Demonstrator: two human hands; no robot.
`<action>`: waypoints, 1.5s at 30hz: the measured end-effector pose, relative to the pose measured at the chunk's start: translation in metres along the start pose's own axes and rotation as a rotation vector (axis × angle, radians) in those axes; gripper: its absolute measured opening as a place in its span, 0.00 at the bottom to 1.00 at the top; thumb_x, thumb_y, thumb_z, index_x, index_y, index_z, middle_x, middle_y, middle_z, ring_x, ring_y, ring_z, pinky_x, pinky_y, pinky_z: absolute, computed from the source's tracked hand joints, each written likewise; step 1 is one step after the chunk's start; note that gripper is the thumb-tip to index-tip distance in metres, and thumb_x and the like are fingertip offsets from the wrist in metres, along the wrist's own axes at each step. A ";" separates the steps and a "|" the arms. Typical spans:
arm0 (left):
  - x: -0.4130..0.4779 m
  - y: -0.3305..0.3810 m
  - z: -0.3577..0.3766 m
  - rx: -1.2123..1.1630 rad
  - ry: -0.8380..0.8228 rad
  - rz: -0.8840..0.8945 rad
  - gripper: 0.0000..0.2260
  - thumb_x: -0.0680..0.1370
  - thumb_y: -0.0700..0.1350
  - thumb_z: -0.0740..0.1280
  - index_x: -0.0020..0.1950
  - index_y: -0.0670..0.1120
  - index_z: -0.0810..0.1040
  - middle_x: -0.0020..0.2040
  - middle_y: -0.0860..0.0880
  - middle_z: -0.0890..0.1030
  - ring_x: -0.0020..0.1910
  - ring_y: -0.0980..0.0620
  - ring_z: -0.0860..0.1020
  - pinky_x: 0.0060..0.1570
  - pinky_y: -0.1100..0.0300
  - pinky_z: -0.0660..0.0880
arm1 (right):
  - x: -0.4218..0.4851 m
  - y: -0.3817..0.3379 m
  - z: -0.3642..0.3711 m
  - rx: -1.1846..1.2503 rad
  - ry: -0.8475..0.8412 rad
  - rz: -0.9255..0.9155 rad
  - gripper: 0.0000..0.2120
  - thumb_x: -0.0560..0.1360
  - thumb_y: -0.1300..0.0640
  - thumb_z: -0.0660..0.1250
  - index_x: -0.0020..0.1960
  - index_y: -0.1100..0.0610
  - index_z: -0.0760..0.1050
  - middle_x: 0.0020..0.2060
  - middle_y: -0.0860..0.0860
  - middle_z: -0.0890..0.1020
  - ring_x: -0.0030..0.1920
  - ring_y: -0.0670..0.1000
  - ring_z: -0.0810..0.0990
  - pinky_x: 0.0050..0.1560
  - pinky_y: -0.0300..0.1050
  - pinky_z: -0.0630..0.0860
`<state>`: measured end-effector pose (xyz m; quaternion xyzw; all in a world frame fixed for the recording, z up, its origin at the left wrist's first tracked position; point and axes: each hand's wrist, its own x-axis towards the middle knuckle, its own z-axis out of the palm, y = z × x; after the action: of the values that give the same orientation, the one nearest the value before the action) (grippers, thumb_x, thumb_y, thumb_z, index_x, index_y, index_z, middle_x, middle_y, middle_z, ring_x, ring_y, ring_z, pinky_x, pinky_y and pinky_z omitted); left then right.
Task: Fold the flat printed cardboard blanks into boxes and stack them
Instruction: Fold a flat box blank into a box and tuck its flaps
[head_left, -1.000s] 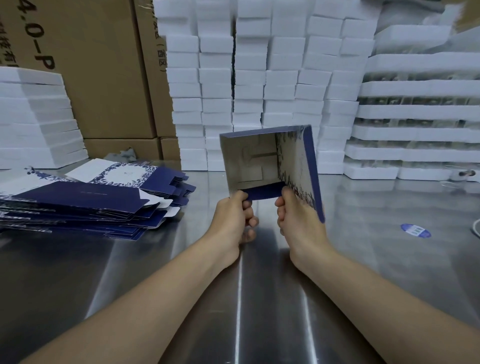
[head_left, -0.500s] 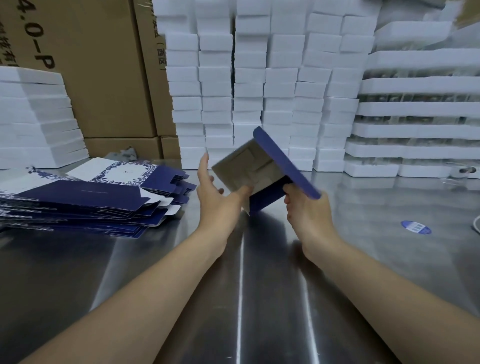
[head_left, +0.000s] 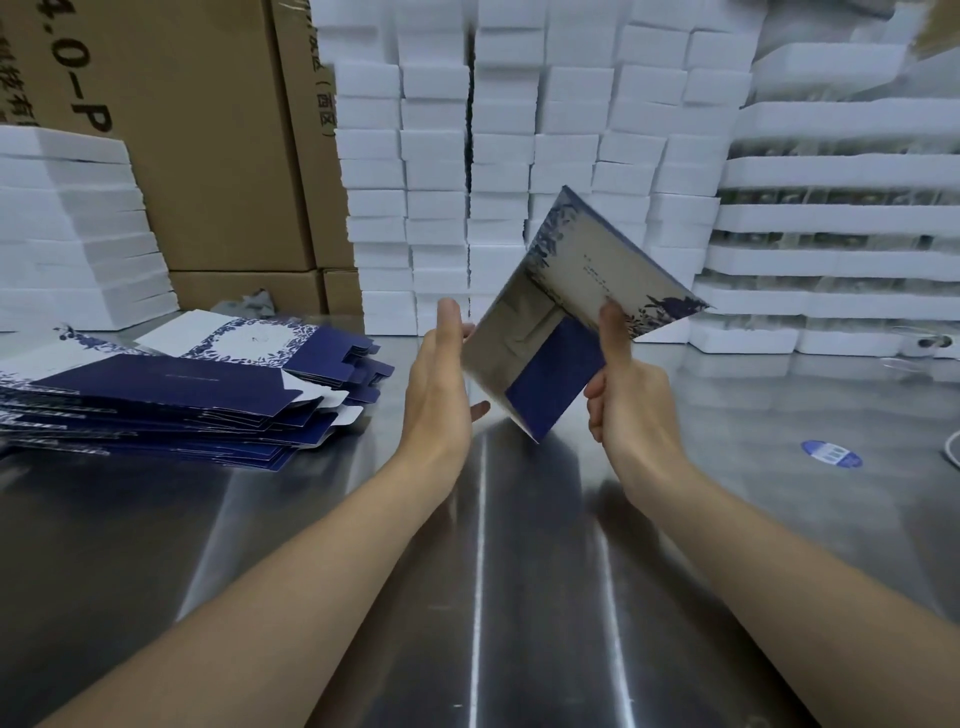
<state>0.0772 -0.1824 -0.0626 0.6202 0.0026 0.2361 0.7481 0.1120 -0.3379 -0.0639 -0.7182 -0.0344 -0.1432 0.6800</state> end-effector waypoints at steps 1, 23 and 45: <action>0.001 -0.001 -0.001 0.027 0.017 -0.015 0.28 0.71 0.77 0.61 0.59 0.60 0.79 0.62 0.60 0.81 0.63 0.62 0.78 0.66 0.43 0.79 | 0.000 0.000 -0.001 -0.013 -0.003 -0.030 0.48 0.59 0.09 0.56 0.37 0.58 0.66 0.27 0.50 0.68 0.32 0.53 0.65 0.41 0.53 0.64; 0.007 -0.003 -0.009 -0.224 0.307 -0.240 0.11 0.81 0.41 0.69 0.63 0.41 0.82 0.50 0.44 0.89 0.44 0.49 0.88 0.38 0.58 0.84 | -0.030 0.005 0.019 -0.155 -0.077 -0.452 0.28 0.71 0.33 0.75 0.63 0.45 0.69 0.60 0.41 0.74 0.60 0.40 0.75 0.56 0.34 0.72; -0.022 -0.001 0.023 -0.017 0.091 -0.352 0.19 0.84 0.58 0.65 0.35 0.51 0.72 0.33 0.56 0.79 0.39 0.56 0.82 0.48 0.55 0.72 | -0.029 -0.009 0.020 0.349 -0.168 0.228 0.16 0.79 0.58 0.64 0.32 0.55 0.72 0.25 0.49 0.73 0.23 0.47 0.69 0.27 0.39 0.68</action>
<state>0.0648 -0.2116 -0.0649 0.5924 0.1429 0.1295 0.7823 0.0853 -0.3132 -0.0634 -0.5982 -0.0339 0.0032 0.8006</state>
